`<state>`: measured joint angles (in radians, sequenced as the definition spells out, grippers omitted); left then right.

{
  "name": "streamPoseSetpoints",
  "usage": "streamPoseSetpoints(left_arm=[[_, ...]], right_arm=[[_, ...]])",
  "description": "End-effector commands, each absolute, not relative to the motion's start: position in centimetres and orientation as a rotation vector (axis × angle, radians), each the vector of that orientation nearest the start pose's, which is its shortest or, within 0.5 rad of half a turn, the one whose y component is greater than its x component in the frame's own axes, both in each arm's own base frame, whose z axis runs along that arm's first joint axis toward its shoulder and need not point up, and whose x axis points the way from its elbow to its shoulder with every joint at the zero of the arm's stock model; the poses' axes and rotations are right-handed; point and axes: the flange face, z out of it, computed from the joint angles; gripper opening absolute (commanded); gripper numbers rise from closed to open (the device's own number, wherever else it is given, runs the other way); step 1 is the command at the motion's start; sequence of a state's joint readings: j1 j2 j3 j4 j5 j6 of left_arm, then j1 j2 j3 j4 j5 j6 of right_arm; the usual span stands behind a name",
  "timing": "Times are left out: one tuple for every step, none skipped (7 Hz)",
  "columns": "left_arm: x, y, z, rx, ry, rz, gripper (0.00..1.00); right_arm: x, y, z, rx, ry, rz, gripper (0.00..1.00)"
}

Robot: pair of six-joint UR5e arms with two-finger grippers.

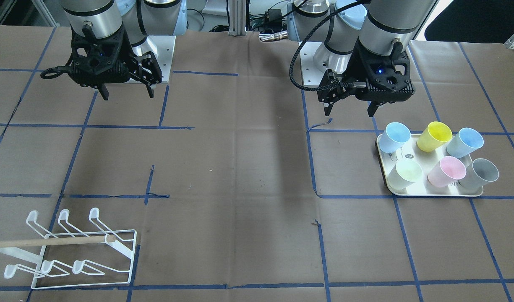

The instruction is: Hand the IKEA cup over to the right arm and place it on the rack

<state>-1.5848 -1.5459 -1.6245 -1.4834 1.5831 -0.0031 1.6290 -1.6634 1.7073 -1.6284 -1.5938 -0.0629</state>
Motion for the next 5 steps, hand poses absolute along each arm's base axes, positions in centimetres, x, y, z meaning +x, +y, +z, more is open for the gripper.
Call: streamPoseSetpoints(left_arm=[[-13.9, -48.5, 48.2, 0.016, 3.128, -0.089, 1.00], [-13.9, -48.5, 48.2, 0.016, 3.128, -0.089, 1.00], [-13.5, -48.6, 48.2, 0.033, 3.128, -0.091, 1.00], [-12.9, -48.8, 48.2, 0.114, 3.123, -0.090, 1.00], [-11.7, -49.0, 48.1, 0.119, 3.121, -0.085, 1.00]], right_arm=[[15.7, -44.6, 46.9, -0.191, 3.159, -0.019, 1.00], [15.7, -44.5, 46.9, -0.189, 3.159, -0.017, 1.00], [15.7, -44.5, 46.9, -0.189, 3.159, -0.012, 1.00], [15.6, -44.5, 46.9, -0.189, 3.159, -0.010, 1.00], [15.7, -44.5, 46.9, -0.191, 3.159, -0.010, 1.00]])
